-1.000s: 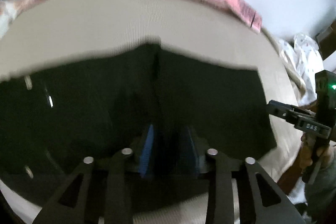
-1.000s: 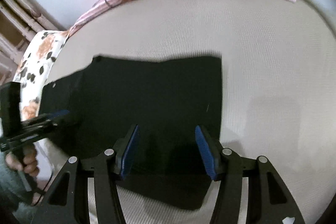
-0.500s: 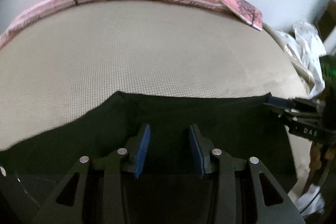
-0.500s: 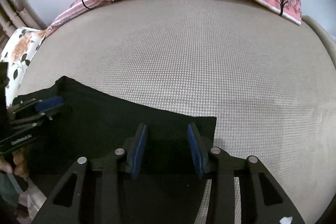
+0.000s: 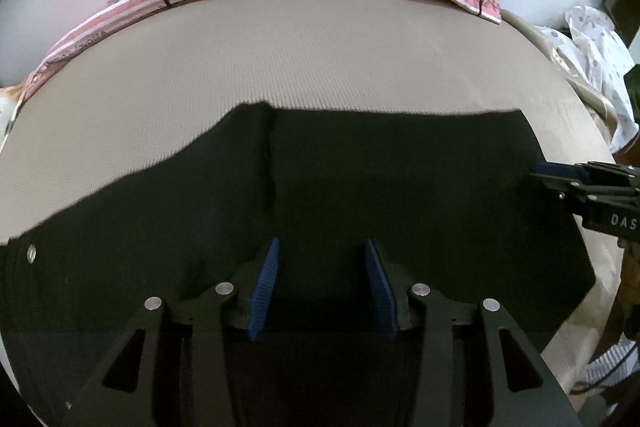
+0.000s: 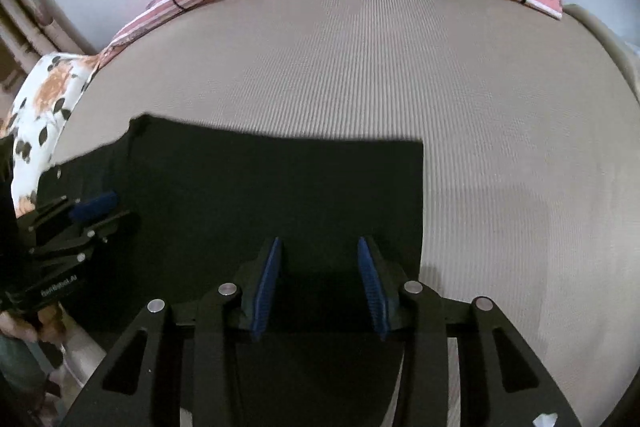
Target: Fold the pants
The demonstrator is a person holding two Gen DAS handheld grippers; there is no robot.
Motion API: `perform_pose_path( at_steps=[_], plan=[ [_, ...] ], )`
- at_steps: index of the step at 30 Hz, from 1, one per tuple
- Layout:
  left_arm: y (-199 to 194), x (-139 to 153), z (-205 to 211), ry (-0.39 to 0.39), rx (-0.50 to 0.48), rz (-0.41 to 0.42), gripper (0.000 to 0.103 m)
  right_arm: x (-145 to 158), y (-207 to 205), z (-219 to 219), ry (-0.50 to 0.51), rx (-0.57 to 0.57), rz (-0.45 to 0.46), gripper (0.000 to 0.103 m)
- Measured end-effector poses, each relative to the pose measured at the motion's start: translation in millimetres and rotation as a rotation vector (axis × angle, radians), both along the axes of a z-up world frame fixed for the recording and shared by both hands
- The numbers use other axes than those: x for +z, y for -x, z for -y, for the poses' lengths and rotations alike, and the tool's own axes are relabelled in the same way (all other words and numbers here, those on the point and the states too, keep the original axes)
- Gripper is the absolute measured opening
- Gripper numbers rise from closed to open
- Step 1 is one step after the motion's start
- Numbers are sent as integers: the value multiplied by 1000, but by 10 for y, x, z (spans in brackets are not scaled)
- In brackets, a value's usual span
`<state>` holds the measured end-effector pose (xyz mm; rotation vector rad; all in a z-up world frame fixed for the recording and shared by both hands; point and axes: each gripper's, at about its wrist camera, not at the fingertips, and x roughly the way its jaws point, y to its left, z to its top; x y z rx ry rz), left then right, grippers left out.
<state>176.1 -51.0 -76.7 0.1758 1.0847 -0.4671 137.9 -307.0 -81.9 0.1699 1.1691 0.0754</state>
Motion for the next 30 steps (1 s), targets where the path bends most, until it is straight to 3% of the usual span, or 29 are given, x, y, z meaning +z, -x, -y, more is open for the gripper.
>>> perform_pose_path(
  at_steps=[7, 12, 17, 23, 26, 30],
  plan=[
    [231, 9, -94, -3, 8, 4, 48, 13, 401, -96, -18, -15, -17, 42],
    [367, 184, -354, 6, 34, 17, 48, 21, 517, -277, -9, 2, -27, 46],
    [500, 488, -972, 57, 107, 45, 53, 8, 461, -613, -15, 68, -44, 46],
    [722, 653, -2018, 108, 226, 42, 58, 5, 336, -1120, -12, 169, -55, 47],
    [813, 676, -2412, 103, 314, 53, 59, 6, 269, -1412, -21, 223, -65, 48],
    [879, 534, -2928, 200, 430, -23, 60, 14, 204, -1757, -25, 298, -74, 47]
  ],
)
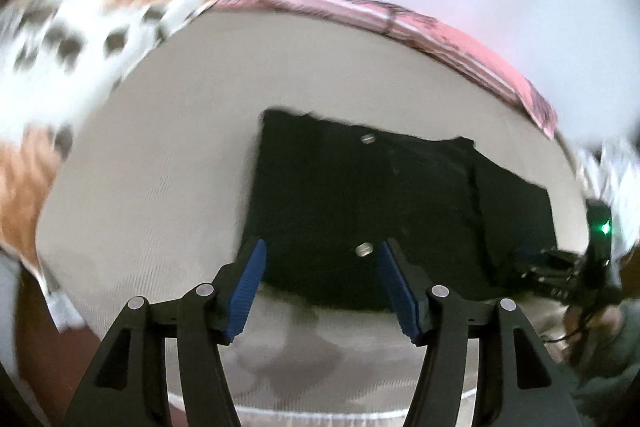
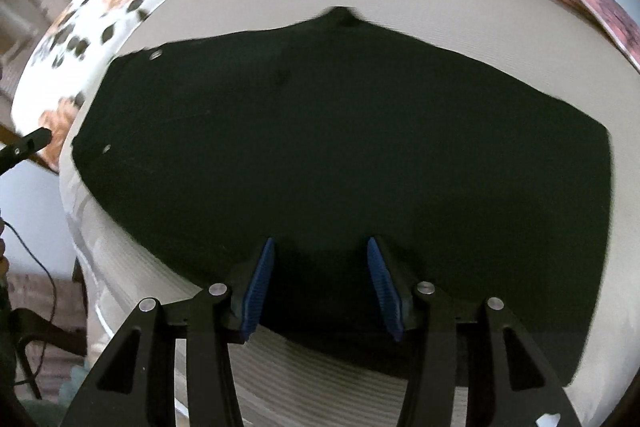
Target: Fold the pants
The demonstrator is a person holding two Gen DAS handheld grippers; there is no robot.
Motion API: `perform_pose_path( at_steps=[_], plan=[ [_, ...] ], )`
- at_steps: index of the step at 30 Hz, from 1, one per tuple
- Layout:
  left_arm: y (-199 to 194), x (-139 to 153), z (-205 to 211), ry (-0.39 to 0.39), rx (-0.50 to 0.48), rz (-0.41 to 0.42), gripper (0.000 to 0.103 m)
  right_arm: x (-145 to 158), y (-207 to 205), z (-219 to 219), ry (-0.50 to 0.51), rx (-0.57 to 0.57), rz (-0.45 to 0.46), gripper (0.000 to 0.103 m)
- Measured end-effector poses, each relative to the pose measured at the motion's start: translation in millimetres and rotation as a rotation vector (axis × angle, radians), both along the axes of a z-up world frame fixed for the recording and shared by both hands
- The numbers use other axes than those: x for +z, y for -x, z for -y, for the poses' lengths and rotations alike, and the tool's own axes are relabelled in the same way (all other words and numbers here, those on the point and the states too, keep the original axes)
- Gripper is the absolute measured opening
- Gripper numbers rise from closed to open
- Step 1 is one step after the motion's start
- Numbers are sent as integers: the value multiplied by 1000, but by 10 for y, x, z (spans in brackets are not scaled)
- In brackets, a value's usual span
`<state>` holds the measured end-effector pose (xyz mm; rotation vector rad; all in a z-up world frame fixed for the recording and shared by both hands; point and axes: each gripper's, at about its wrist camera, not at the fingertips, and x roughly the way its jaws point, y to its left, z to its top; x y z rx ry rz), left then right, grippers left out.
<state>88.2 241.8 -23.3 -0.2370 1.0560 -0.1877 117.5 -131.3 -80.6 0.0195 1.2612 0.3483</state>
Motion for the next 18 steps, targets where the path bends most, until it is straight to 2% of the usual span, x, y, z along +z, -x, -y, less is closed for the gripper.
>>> perform_pose_path(
  at_steps=[5, 8, 11, 15, 18],
  plan=[
    [70, -369, -384, 173, 92, -125, 60, 29, -99, -344, -15, 64, -14, 48],
    [78, -543, -477, 284, 114, -177, 60, 81, -125, -388, -34, 49, -9, 58],
    [61, -680, -502, 403, 104, -208, 60, 155, -154, -377, -57, 27, 2, 59],
    [-22, -872, -509, 488, 118, -245, 60, 249, -167, -239, -68, -20, 21, 62],
    [-91, -933, -547, 528, 130, -221, 60, 285, -197, -168, -78, -60, 30, 62]
  ],
)
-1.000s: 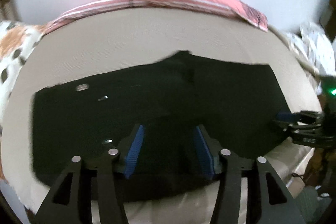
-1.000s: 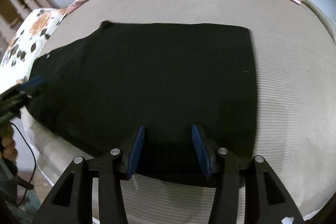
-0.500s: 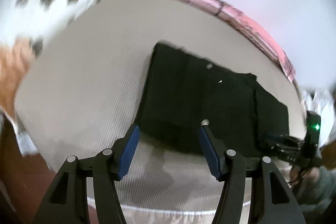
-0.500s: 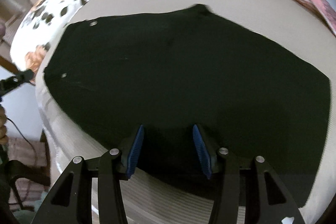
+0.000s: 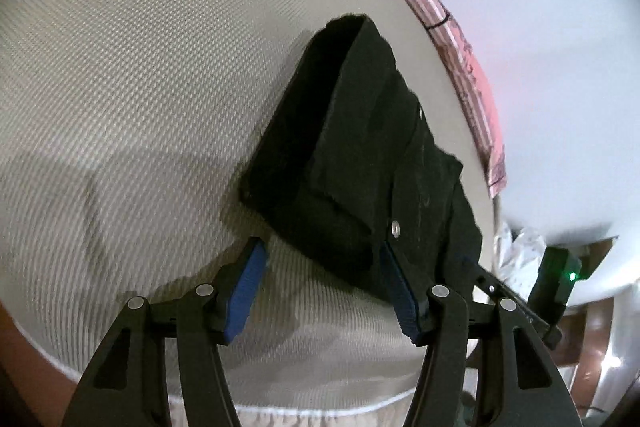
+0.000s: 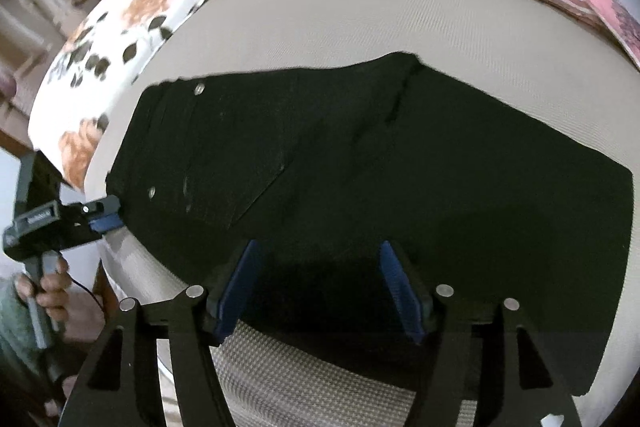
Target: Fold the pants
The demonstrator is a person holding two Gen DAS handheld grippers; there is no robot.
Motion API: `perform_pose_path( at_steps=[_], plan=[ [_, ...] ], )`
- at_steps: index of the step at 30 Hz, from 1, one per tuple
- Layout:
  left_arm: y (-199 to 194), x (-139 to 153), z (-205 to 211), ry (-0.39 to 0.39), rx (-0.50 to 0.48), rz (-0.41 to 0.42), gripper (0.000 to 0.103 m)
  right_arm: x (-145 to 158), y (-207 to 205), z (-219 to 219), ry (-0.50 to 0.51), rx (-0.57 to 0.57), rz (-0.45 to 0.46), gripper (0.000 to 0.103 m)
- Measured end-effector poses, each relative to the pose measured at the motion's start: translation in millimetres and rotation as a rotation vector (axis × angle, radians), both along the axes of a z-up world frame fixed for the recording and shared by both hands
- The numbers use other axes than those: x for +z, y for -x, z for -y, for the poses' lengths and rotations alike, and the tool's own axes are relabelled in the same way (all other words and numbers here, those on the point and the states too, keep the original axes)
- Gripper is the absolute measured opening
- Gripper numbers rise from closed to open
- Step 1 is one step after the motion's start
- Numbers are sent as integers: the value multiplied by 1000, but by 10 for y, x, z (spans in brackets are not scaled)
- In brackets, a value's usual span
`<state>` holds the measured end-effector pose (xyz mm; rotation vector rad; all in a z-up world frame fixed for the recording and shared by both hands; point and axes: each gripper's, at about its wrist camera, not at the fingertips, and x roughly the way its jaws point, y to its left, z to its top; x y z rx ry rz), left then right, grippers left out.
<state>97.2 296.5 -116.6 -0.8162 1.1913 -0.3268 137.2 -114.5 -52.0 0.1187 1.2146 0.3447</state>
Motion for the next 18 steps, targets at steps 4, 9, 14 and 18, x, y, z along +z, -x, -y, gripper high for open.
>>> perform_pose_path(
  at_steps=[4, 9, 14, 18],
  plan=[
    [-93, -52, -47, 49, 22, 35, 60, 35, 13, 151, -8, -71, 13, 62],
    [-200, -116, -160, 140, 42, 56, 60, 30, -7, 297, -18, -143, -3, 62],
    [-339, -92, -201, 152, 23, 57, 60, 3, -43, 344, -13, -180, -15, 62],
    [-406, -24, -210, 111, -41, 72, 60, 25, -52, 326, 1, -179, -6, 62]
  ],
)
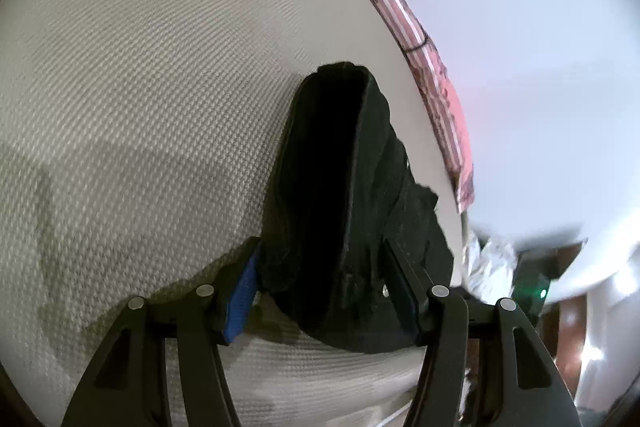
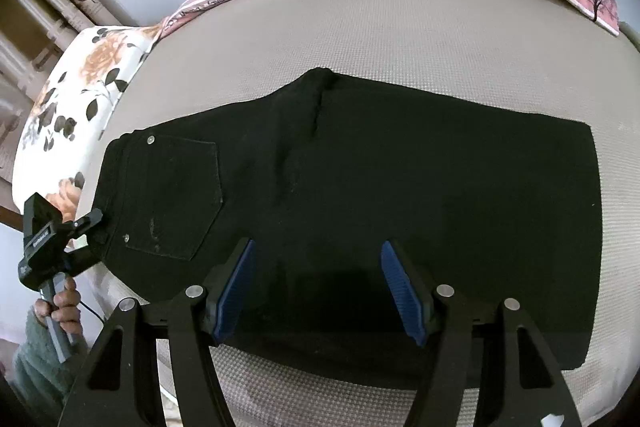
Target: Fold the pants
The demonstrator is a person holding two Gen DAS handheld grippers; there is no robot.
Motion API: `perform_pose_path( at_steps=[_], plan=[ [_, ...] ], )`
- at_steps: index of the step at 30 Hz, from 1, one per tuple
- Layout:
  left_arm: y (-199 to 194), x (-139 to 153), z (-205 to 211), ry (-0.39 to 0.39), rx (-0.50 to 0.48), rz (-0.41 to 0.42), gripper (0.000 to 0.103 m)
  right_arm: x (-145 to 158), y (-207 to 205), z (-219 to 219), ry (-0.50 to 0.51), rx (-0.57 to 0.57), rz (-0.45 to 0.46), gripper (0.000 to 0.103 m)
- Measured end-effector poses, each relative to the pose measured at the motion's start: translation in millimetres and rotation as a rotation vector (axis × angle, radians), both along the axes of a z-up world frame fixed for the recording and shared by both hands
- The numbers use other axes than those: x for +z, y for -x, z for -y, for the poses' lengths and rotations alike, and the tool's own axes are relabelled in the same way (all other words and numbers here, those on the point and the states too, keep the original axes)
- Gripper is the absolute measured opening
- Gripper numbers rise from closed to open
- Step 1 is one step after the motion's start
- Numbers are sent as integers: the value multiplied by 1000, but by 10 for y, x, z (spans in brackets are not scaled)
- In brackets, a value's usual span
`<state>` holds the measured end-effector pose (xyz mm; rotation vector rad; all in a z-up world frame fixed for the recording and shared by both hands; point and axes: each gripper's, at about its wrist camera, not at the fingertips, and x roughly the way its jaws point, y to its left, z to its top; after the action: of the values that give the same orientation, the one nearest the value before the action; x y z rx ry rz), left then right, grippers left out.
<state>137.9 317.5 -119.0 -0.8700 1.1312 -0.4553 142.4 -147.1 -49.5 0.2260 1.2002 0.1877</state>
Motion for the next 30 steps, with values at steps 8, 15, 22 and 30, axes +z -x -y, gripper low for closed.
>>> perform_pose_path(
  at_steps=[8, 15, 22, 30],
  plan=[
    [-298, -6, 179, -10, -184, 54, 60, -59, -48, 21, -5, -26, -19, 63],
    [-519, -37, 366, 40, -257, 42, 59, -6, -39, 123, -16, -56, 4, 63],
    [-377, 235, 494, -32, -170, 73, 20, 164, 22, 414, -37, -107, 62, 63],
    [-194, 1157, 1291, -42, -219, 216, 19, 383, 144, 1009, -86, -218, 141, 63]
  ],
)
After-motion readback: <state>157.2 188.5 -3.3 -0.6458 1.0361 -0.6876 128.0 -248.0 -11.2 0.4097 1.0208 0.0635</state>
